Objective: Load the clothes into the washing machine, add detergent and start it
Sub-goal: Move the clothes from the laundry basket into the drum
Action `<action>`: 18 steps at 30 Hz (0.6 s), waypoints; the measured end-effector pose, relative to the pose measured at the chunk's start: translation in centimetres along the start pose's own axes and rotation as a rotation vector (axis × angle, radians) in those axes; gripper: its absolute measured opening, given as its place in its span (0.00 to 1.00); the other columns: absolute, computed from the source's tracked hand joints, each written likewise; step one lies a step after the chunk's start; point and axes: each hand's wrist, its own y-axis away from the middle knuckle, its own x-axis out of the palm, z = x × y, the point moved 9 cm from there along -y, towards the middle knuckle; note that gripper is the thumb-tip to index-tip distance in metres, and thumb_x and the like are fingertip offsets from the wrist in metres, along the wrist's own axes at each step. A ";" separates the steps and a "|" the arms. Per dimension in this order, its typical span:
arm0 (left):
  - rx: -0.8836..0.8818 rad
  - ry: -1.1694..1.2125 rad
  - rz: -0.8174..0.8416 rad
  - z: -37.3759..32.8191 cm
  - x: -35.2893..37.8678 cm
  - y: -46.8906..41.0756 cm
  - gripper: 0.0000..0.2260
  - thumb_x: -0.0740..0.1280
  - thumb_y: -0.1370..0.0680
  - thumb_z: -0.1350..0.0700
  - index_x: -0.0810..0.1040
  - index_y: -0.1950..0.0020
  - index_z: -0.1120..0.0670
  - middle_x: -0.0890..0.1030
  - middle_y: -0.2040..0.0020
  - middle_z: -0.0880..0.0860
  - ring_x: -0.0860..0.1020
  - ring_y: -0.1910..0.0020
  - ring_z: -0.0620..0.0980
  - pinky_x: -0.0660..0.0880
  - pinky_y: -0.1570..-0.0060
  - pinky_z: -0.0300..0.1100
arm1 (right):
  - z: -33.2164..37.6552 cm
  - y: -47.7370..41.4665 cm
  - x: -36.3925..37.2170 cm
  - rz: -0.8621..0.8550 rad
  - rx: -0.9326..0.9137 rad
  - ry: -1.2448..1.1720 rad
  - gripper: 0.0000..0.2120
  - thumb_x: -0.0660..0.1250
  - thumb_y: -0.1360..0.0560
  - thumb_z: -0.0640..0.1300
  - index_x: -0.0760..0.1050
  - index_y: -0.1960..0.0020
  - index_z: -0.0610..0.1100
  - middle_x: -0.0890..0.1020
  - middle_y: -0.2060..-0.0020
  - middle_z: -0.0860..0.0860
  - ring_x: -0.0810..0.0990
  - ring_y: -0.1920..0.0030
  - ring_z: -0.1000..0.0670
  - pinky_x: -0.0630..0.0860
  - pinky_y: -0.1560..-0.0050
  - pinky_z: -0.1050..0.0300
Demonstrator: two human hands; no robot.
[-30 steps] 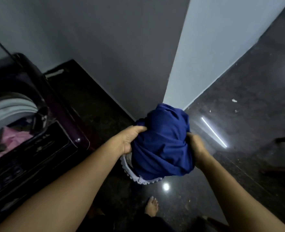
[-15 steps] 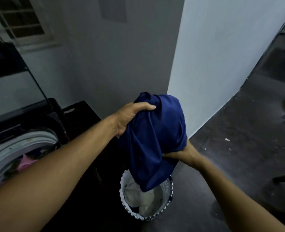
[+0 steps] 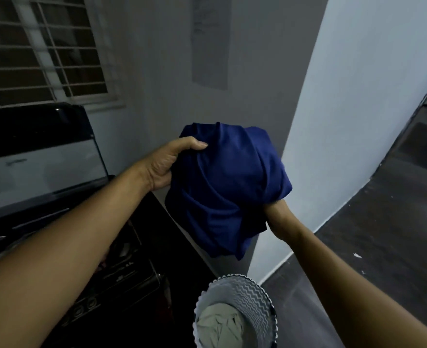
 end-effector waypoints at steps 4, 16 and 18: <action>-0.003 -0.074 -0.058 -1.1 -6.5 2.1 0.19 0.68 0.26 0.54 0.81 0.35 0.54 0.82 0.35 0.56 0.79 0.35 0.57 0.70 0.30 0.52 | 3.9 0.2 4.3 -0.014 0.026 -0.215 0.15 0.64 0.18 0.53 0.78 0.49 0.41 0.77 0.68 0.43 0.69 0.73 0.46 0.66 0.72 0.57; 0.036 0.026 -0.438 -0.7 -27.6 13.7 0.16 0.67 0.23 0.62 0.81 0.36 0.56 0.84 0.40 0.56 0.81 0.41 0.56 0.77 0.42 0.48 | 11.2 -0.9 26.5 0.121 -0.047 -0.311 0.11 0.64 0.17 0.45 0.82 0.42 0.41 0.87 0.54 0.44 0.85 0.59 0.45 0.82 0.60 0.51; 0.051 -0.001 -0.518 -0.7 -31.2 16.4 0.17 0.67 0.23 0.63 0.81 0.35 0.54 0.85 0.41 0.54 0.81 0.40 0.55 0.76 0.41 0.48 | 11.4 -1.3 30.7 0.149 -0.044 -0.260 0.11 0.63 0.17 0.44 0.82 0.43 0.41 0.86 0.54 0.44 0.85 0.59 0.45 0.82 0.60 0.51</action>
